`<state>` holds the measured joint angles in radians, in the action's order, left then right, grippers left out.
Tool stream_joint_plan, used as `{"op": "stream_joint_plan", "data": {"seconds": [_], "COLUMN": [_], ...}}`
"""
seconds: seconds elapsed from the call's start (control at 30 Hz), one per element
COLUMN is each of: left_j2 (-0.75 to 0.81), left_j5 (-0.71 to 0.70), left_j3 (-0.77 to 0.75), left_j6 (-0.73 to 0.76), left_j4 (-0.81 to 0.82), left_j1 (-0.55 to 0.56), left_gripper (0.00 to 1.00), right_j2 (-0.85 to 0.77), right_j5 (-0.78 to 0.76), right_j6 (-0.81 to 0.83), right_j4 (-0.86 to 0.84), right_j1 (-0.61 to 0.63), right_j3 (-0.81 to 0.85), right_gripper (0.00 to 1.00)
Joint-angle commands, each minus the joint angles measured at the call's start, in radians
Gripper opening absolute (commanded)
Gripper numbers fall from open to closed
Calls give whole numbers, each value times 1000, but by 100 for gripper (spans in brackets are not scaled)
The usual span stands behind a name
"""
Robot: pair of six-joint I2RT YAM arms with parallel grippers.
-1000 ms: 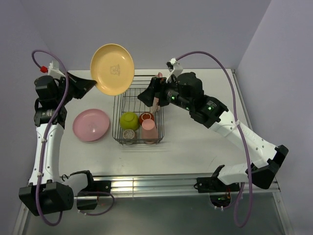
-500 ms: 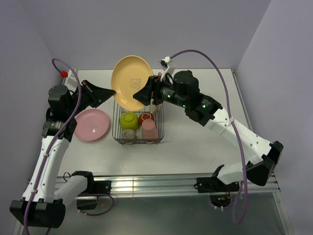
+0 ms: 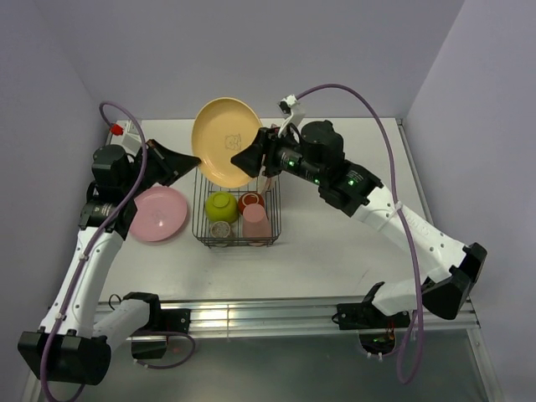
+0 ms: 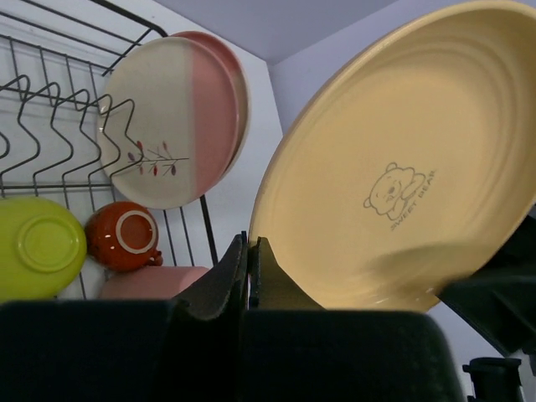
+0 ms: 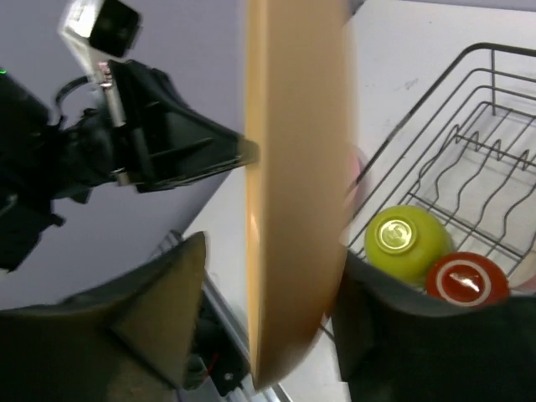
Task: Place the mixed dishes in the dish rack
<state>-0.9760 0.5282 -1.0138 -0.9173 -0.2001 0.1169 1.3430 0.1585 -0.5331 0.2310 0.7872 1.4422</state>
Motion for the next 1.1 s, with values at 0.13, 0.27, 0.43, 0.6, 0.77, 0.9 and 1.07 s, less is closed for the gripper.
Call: {"op": "stream_joint_plan", "data": {"seconds": [0.13, 0.27, 0.43, 0.6, 0.77, 0.9, 1.07], "left_j2": [-16, -21, -13, -13, -53, -47, -84], "left_j5": [-62, -53, -27, -16, -71, -154, -145], "left_j3": [-19, -20, -12, -14, -58, -69, -68], "left_j6": [52, 49, 35, 34, 73, 112, 104], "left_j4": [4, 10, 25, 24, -66, -110, -102], "left_j1": [1, 1, 1, 1, 1, 1, 1], "left_gripper": [0, 0, 0, 0, 53, 72, 67], "right_j2": [-103, -102, -87, -44, -36, -36, -30], "right_j5": [29, 47, 85, 92, 15, -25, -10], "right_j6": [19, 18, 4, -5, -7, -1, 2], "right_j4": [-84, -81, -111, -105, -73, -58, -76], "right_j1": [-5, -17, -29, -40, -40, -39, -29], "right_j3": [-32, -35, -40, 4, 33, 40, 27], "right_gripper": [91, 83, 61, 0, 0, 0, 0]}}
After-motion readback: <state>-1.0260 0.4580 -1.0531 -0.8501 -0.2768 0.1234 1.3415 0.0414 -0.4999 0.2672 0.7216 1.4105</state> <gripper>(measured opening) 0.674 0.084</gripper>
